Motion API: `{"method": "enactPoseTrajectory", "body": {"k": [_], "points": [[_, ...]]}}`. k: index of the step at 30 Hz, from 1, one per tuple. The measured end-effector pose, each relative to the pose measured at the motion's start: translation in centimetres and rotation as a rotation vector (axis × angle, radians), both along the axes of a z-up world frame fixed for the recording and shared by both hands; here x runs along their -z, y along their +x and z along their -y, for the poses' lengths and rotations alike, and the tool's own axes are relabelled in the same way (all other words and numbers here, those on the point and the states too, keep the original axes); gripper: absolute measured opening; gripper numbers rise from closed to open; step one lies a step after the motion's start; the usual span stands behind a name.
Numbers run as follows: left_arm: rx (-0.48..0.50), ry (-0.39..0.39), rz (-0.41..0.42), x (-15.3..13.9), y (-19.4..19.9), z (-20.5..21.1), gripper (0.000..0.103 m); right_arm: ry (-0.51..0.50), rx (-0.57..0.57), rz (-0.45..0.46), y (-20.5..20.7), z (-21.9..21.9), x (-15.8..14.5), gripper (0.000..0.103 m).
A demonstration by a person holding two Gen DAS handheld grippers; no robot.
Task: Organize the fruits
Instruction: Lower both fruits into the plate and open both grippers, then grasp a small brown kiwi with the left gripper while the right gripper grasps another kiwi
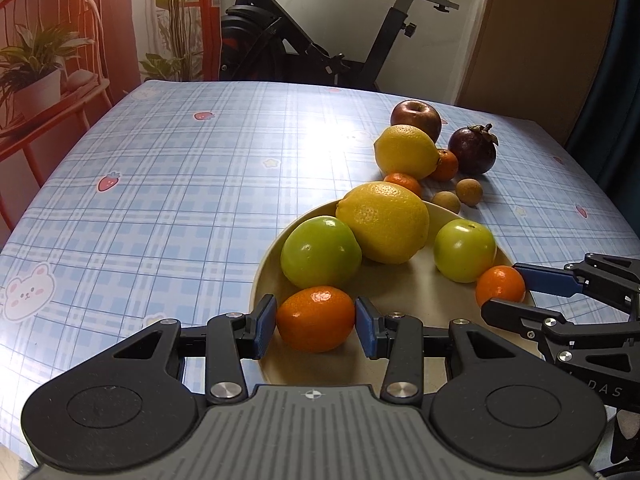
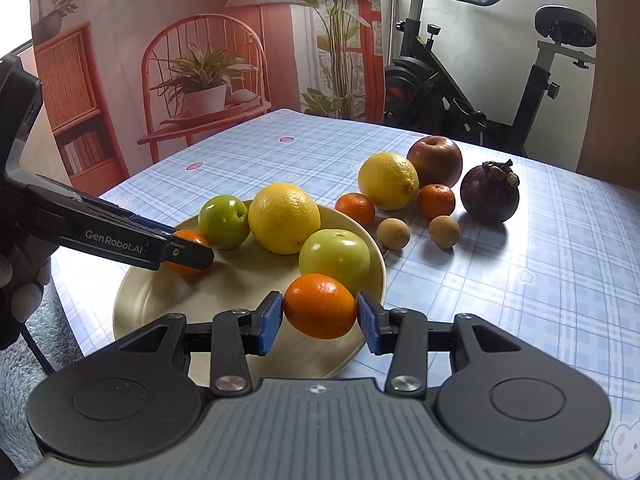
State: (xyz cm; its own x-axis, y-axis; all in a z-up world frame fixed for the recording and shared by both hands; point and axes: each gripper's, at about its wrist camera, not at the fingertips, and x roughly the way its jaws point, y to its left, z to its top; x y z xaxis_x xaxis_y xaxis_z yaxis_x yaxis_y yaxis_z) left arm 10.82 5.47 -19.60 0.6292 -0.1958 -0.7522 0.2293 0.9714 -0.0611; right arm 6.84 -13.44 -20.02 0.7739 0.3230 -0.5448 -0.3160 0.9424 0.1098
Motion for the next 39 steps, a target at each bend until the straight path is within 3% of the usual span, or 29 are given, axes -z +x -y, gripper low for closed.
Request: {"method": "enactPoseTrajectory", "body": {"k": [13,34,39], "points": [[0.000,0.015,0.043,-0.4,-1.1,-0.3,0.046,-0.038,0.013,0.037,-0.5,-0.2,-0.2,0.045],[-0.028,0.015,0.088,-0.7,-2.3,0.0,0.046,-0.022,0.059,0.044,-0.8,0.6,0.1,0.063],[-0.028,0.011,0.083,-0.6,-2.3,-0.1,0.046,-0.022,0.058,0.040,-0.9,0.5,0.2,0.063]]}}
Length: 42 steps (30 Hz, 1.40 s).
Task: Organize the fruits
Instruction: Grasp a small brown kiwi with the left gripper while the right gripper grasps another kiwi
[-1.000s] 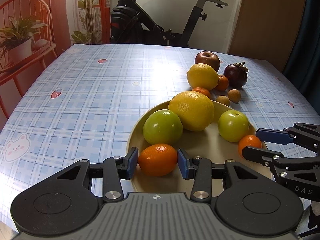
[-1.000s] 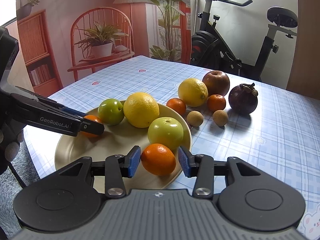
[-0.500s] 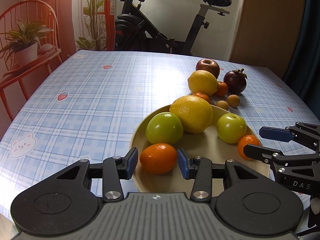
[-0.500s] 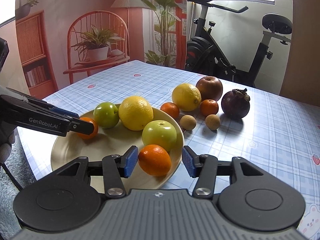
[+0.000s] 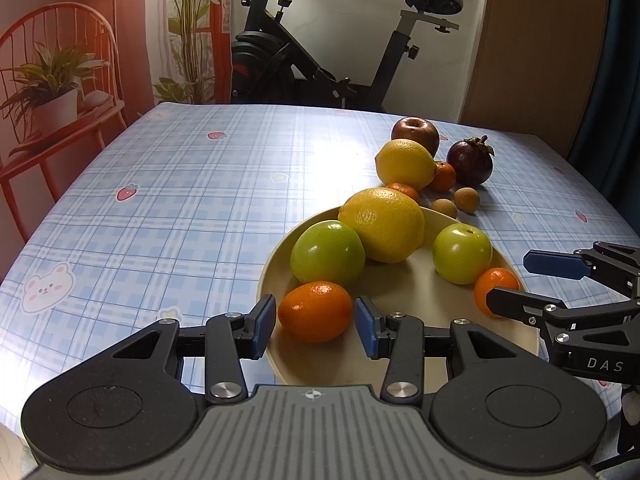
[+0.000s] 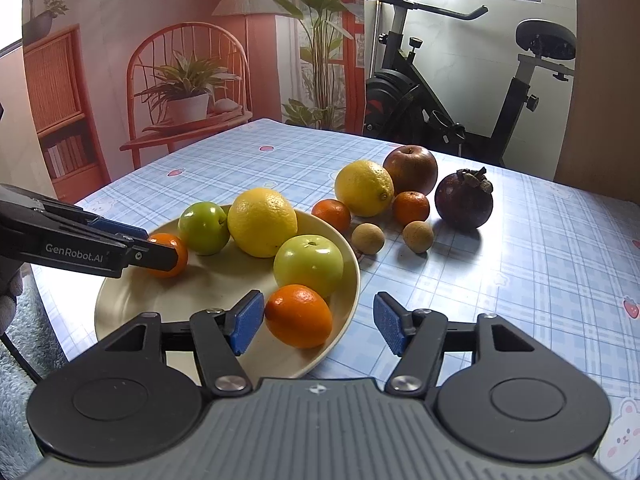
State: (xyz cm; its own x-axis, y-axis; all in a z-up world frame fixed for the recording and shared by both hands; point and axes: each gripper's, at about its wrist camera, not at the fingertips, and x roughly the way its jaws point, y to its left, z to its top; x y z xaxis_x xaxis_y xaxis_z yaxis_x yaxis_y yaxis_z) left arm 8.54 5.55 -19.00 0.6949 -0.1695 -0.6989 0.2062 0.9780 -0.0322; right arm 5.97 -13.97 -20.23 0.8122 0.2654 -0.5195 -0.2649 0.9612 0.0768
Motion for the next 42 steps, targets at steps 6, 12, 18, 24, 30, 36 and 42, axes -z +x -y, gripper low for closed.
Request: {"method": "enactPoseTrajectory", "body": {"k": [6,12,18,24,30,36,42], "points": [[-0.004,-0.013,0.003,-0.2,-0.1,-0.1,0.047,0.018,-0.004,0.010,-0.1,0.1,-0.4,0.063],[0.007,-0.016,0.037,-0.6,-0.4,0.3,0.047,0.052,0.000,0.033,-0.4,0.6,-1.1,0.063],[-0.002,-0.017,0.057,-0.8,-0.5,0.3,0.047,0.064,0.016,0.052,-0.7,1.0,-1.5,0.062],[-0.011,-0.019,0.063,-0.9,-0.3,0.5,0.047,0.085,0.048,0.071,-0.7,2.4,-2.0,0.062],[-0.022,-0.062,0.063,-1.9,0.9,0.7,0.047,0.112,0.080,0.088,0.4,5.2,-2.7,0.058],[0.037,-0.070,0.076,-3.2,2.6,2.8,0.046,0.159,0.125,0.085,2.6,8.6,-2.5,0.045],[0.093,-0.098,0.068,-3.8,4.7,6.0,0.044,0.181,0.120,0.062,4.8,10.1,-1.9,0.033]]}}
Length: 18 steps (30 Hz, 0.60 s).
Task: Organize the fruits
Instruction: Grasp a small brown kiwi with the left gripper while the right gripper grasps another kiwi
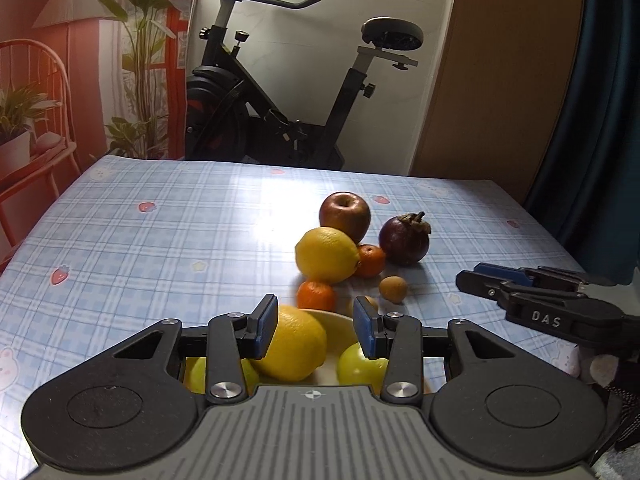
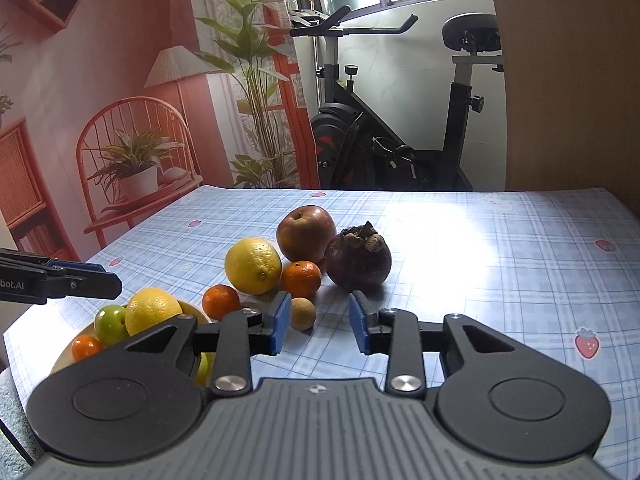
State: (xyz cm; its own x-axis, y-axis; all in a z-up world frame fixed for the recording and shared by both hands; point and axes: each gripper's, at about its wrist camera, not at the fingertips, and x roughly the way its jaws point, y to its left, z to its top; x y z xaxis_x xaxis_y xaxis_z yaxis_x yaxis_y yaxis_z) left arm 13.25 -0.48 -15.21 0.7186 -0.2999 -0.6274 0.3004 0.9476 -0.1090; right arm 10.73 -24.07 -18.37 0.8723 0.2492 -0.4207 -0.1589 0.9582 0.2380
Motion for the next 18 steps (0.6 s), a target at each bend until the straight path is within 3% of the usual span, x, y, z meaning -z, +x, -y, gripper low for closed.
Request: {"method": "enactPoseTrajectory", "body": {"k": [7,18], "points": [[-0.034,-0.055,-0.082,0.9,3.7,1.6,0.036,-0.021,-0.067,-0.012,3.1,-0.5,0.6,0.027],[-0.075,-0.030,-0.134,2.1,6.0,1.9,0.036,-0.038,-0.149,-0.066,6.6,-2.0,2.9,0.027]]}}
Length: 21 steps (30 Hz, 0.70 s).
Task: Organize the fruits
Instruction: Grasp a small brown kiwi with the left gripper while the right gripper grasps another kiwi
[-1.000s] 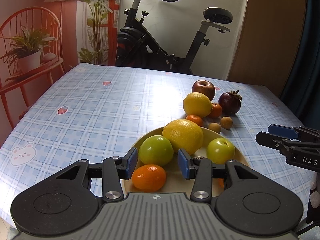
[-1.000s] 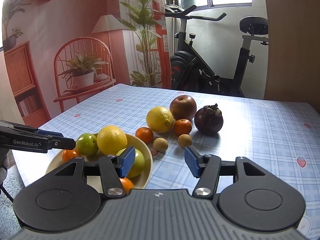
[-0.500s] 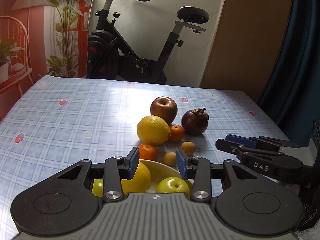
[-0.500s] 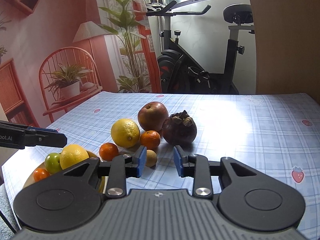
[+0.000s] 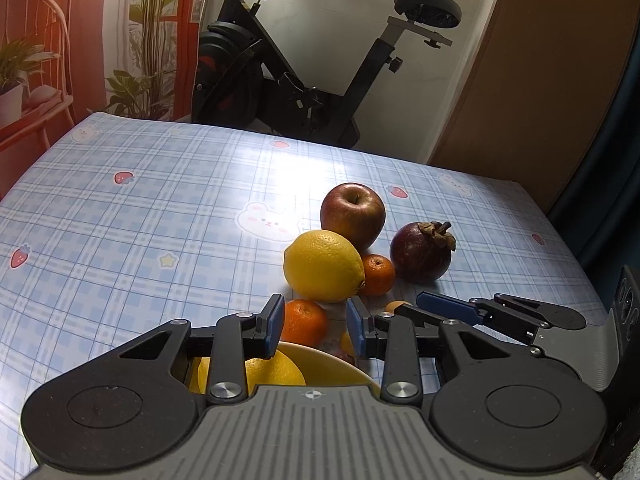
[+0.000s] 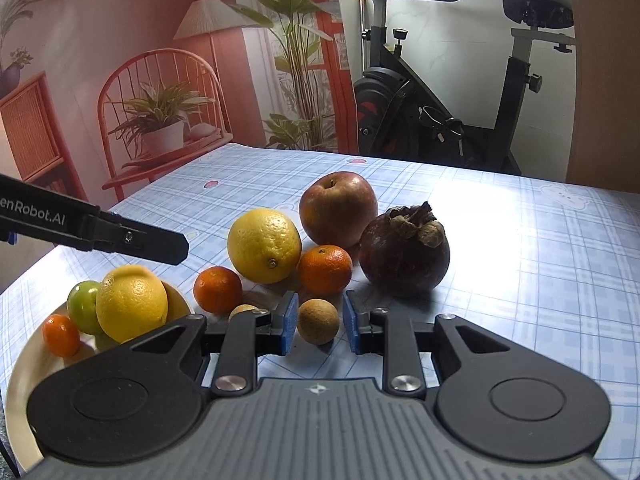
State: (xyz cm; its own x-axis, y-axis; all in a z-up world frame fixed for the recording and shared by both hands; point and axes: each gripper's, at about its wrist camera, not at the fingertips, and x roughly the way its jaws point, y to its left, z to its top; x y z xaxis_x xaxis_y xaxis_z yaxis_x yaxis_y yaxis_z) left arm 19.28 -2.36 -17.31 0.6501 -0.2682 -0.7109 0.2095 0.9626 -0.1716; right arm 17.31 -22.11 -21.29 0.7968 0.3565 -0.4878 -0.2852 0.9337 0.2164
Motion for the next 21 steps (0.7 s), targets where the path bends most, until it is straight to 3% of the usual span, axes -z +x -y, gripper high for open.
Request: {"method": "enactPoseTrajectory", "body": {"k": [6,11,16,21], "points": [[0.016,0.006,-0.019,0.1,0.5,0.3,0.036,0.026,-0.020,-0.017,0.4,0.1,0.4,0.029],[0.021,-0.039,-0.059,0.3,0.9,0.0,0.036,0.041,-0.030,-0.025,0.6,0.2,0.5,0.029],[0.013,-0.053,-0.074,0.2,1.3,-0.2,0.028,0.038,-0.047,-0.038,0.7,-0.1,0.7,0.029],[0.004,-0.055,-0.085,0.2,1.6,-0.2,0.028,0.057,-0.035,-0.024,0.3,0.3,0.7,0.028]]}}
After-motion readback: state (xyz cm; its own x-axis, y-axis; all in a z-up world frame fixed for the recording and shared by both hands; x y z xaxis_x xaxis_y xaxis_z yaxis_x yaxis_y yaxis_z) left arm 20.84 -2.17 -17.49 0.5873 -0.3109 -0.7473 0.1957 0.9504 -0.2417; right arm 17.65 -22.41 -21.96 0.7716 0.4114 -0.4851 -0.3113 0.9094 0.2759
